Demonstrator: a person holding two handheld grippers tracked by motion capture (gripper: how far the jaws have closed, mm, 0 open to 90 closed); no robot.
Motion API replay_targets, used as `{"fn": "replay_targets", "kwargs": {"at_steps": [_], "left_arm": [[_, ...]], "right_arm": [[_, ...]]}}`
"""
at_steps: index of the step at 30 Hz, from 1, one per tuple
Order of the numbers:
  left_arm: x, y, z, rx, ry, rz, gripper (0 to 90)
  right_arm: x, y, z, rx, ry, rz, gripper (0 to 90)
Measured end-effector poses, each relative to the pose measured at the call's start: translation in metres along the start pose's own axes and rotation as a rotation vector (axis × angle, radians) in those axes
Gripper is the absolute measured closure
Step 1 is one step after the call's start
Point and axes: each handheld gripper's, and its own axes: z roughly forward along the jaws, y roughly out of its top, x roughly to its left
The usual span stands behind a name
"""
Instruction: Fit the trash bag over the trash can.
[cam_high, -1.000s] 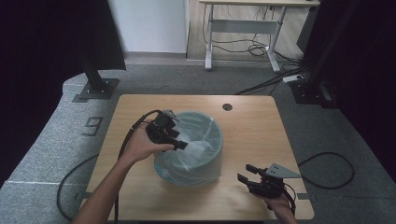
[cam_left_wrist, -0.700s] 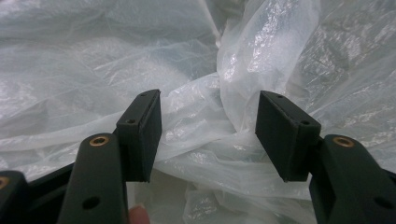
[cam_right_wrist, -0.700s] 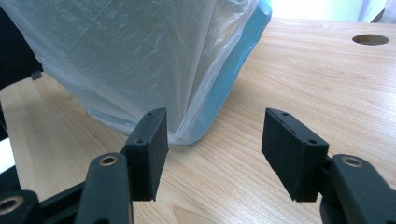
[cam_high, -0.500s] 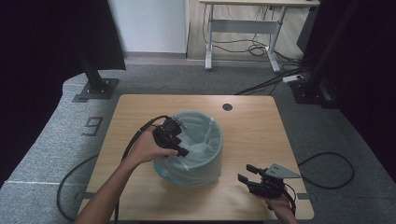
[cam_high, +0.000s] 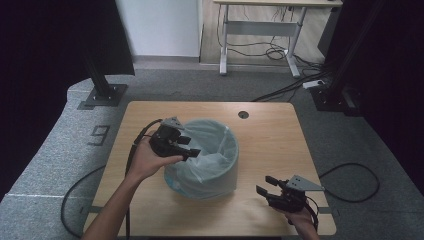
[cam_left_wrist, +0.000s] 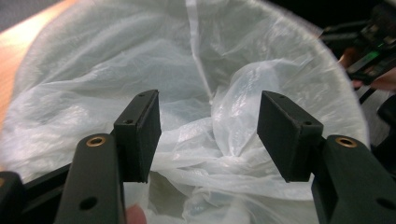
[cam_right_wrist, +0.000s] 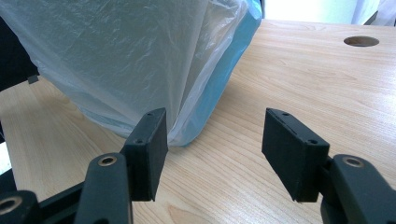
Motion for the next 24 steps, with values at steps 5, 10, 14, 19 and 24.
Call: {"fn": "replay_targets", "kwargs": {"at_steps": [5,10,14,19,24], "left_arm": [[-0.003,-0.011,-0.009,-0.03,0.004,0.009,38.8],[-0.006,-0.025,-0.02,-0.057,0.008,0.025,38.7],[-0.006,-0.036,-0.031,-0.092,0.01,0.016,38.6],[-0.008,-0.055,-0.043,-0.12,0.027,0.009,38.6],[-0.007,-0.077,-0.05,-0.133,0.045,-0.01,38.6]], "right_arm": [[0.0,0.0,0.001,0.004,-0.001,-0.001,39.6],[-0.001,-0.001,0.001,0.009,-0.003,0.0,39.6],[-0.002,-0.002,0.002,0.009,-0.008,0.0,39.6],[-0.002,-0.001,0.0,0.006,-0.01,0.002,39.6],[-0.006,-0.003,-0.003,0.002,-0.021,0.011,39.6]]}}
